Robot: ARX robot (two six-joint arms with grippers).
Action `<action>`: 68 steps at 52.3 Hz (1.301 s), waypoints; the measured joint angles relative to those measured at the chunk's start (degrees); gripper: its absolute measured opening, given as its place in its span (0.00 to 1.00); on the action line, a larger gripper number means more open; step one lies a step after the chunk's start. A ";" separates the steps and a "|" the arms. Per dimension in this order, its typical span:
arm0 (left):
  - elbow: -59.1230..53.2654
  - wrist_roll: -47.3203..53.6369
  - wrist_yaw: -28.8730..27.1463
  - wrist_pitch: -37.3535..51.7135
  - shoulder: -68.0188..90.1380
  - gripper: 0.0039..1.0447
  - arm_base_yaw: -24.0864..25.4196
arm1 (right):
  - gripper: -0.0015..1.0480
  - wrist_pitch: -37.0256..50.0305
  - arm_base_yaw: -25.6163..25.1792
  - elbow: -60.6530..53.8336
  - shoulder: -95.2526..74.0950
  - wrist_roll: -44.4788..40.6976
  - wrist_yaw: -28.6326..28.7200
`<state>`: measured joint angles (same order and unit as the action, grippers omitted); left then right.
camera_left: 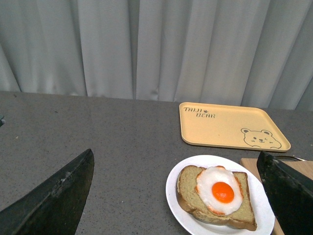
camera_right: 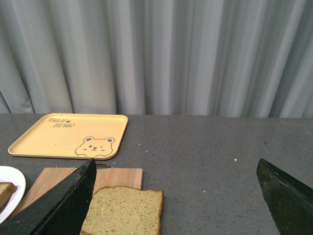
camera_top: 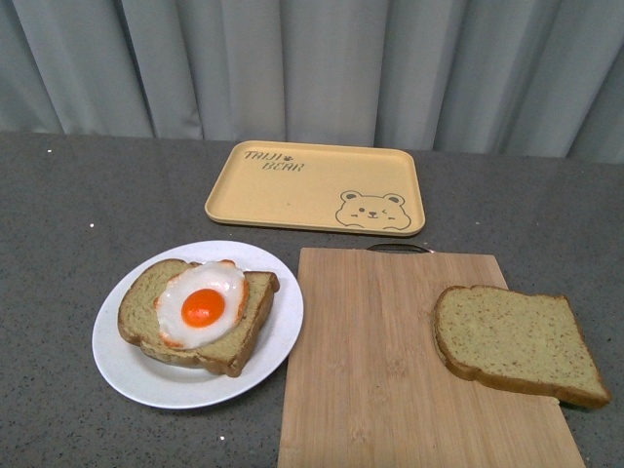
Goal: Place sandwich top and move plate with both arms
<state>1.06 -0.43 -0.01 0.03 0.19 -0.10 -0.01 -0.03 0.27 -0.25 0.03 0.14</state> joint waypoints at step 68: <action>0.00 0.00 0.00 0.00 0.00 0.94 0.00 | 0.91 0.00 0.00 0.00 0.00 0.02 0.00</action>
<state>1.06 -0.43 -0.01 0.03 0.19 -0.10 -0.01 -0.03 0.27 -0.25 0.05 0.14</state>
